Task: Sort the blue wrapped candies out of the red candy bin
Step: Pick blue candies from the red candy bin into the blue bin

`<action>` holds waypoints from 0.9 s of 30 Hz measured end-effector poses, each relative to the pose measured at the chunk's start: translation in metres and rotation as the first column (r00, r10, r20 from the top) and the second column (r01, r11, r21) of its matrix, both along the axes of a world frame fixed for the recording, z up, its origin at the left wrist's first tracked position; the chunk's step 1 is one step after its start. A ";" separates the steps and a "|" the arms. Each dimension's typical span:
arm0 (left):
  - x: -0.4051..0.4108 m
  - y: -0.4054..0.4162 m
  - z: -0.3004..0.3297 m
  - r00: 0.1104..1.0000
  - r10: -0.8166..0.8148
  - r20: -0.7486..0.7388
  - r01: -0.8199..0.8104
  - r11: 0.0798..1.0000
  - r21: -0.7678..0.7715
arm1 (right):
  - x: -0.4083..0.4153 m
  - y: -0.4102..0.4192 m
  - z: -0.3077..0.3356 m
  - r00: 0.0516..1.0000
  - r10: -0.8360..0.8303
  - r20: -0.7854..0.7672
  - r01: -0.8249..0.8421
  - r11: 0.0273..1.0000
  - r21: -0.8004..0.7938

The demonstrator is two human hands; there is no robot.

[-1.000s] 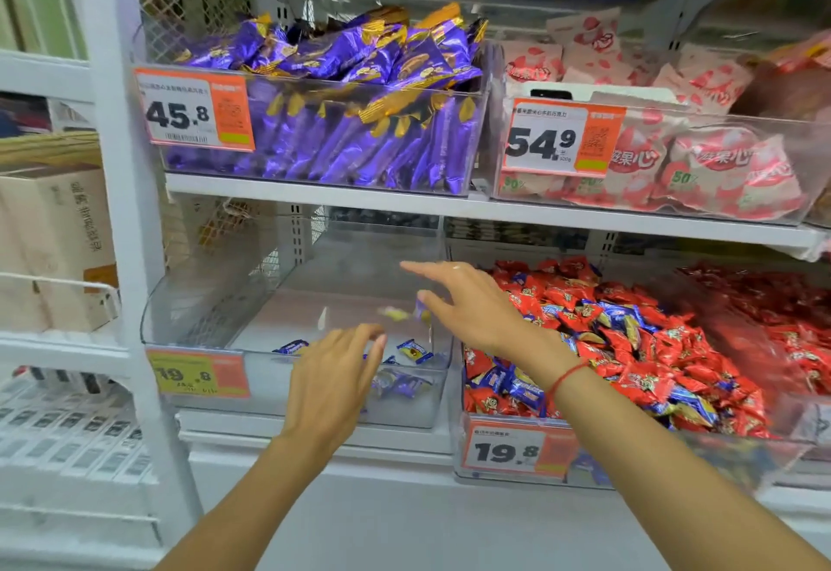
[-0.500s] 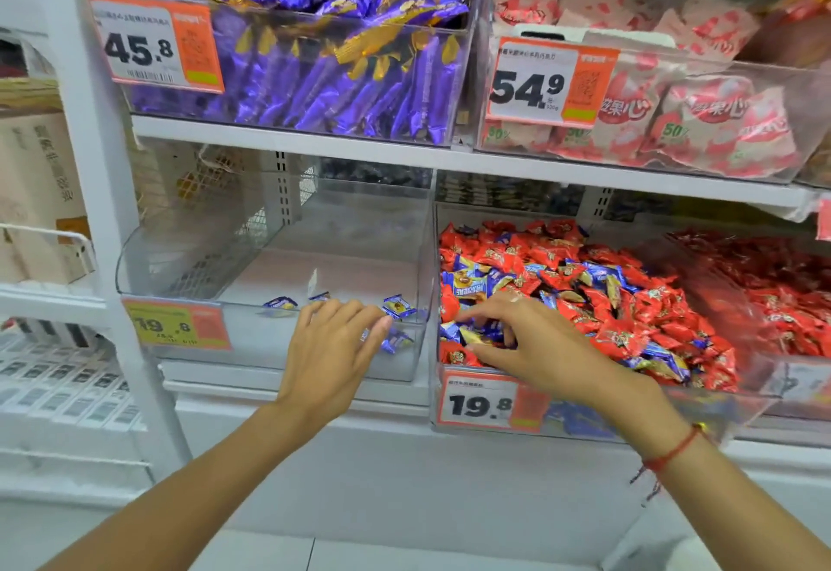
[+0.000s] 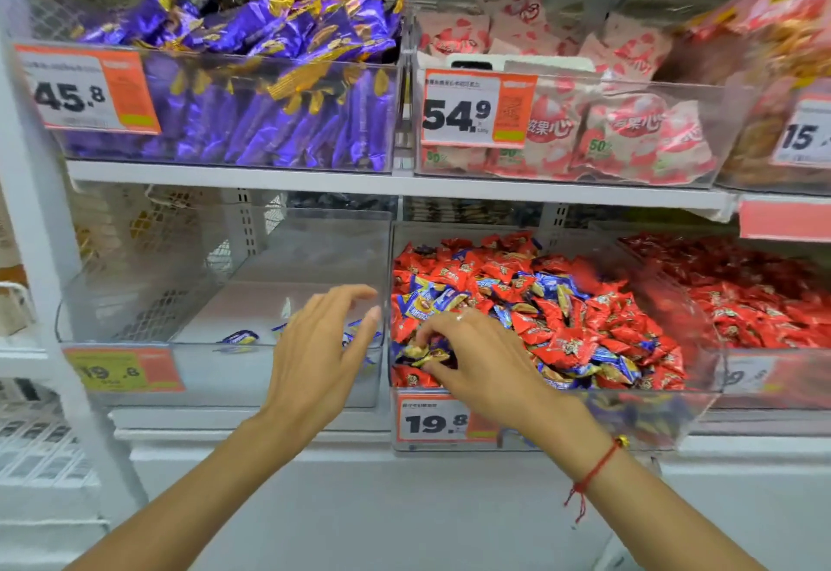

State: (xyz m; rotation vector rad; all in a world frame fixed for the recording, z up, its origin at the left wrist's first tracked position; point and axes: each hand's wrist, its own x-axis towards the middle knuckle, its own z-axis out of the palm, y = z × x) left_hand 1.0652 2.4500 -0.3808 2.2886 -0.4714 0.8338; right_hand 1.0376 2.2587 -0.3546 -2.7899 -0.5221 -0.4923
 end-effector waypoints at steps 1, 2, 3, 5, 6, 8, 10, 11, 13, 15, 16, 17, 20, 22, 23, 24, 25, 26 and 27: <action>0.000 -0.005 0.005 0.999 -0.033 -0.001 0.033 0.999 -0.024 | -0.001 0.001 0.000 1.000 -0.009 -0.003 0.009 1.000 0.024; 0.001 -0.010 0.009 0.998 -0.064 -0.002 0.064 0.997 -0.046 | 0.000 0.000 -0.001 1.000 -0.008 -0.010 0.008 0.999 0.054; 0.001 -0.015 0.013 0.996 -0.091 -0.007 0.090 0.994 -0.069 | 0.000 0.000 -0.002 1.000 0.010 -0.017 -0.009 0.996 0.084; 0.003 -0.021 0.016 0.992 -0.126 -0.030 0.123 0.987 -0.103 | 0.001 -0.003 -0.003 0.998 0.063 -0.015 -0.061 0.990 0.129; 0.004 -0.024 0.016 0.989 -0.138 -0.049 0.131 0.985 -0.116 | 0.002 -0.004 -0.004 0.997 0.083 -0.004 -0.082 0.988 0.127; 0.006 -0.028 0.011 0.987 -0.144 -0.073 0.135 0.985 -0.111 | 0.003 -0.006 -0.004 0.997 0.076 0.032 -0.079 0.991 0.111; 0.006 -0.031 0.007 0.988 -0.135 -0.072 0.129 0.987 -0.092 | 0.006 -0.011 -0.002 0.998 0.029 0.059 -0.038 0.988 0.149; 0.005 -0.032 0.006 0.989 -0.126 -0.073 0.120 0.989 -0.089 | 0.006 -0.015 -0.002 0.998 0.000 0.058 -0.012 0.980 0.197; 0.004 -0.033 0.005 0.992 -0.114 -0.059 0.109 0.990 -0.092 | 0.005 -0.023 0.000 0.998 -0.053 0.020 0.044 0.946 0.322; 0.004 -0.033 0.009 0.996 -0.092 0.003 0.092 0.994 -0.055 | 0.002 -0.032 0.004 0.998 -0.063 -0.027 0.068 0.902 0.427; 0.006 -0.033 0.012 0.995 -0.077 0.064 0.077 0.997 0.002 | 0.000 -0.037 0.007 0.996 -0.067 -0.051 0.083 0.876 0.475; 0.010 -0.035 0.018 0.990 -0.070 0.123 0.060 0.995 0.080 | 0.000 -0.042 0.010 0.995 -0.072 -0.072 0.099 0.835 0.541; 0.021 -0.049 0.036 0.988 -0.107 0.115 0.052 0.913 0.404 | 0.002 -0.057 0.021 0.976 -0.037 -0.212 0.195 0.577 0.794; 0.030 -0.062 0.039 0.995 -0.087 0.047 0.041 0.797 0.603 | 0.002 -0.063 0.025 0.952 0.016 -0.304 0.268 0.431 0.862; 0.032 -0.065 0.040 0.998 -0.052 0.034 0.015 0.737 0.675 | 0.000 -0.064 0.026 0.946 0.037 -0.321 0.281 0.395 0.875; 0.033 -0.068 0.041 0.999 -0.028 0.037 -0.007 0.700 0.714 | -0.001 -0.064 0.026 0.944 0.055 -0.325 0.283 0.371 0.884; 0.033 -0.068 0.042 0.999 -0.023 0.047 -0.018 0.690 0.723 | -0.001 -0.064 0.026 0.945 0.065 -0.321 0.279 0.357 0.892; 0.034 -0.067 0.043 0.998 -0.033 0.057 -0.017 0.698 0.716 | -0.002 -0.063 0.026 0.947 0.068 -0.315 0.274 0.347 0.897; 0.033 -0.064 0.042 0.996 -0.064 0.066 0.002 0.729 0.685 | -0.002 -0.062 0.026 0.948 0.069 -0.310 0.270 0.338 0.901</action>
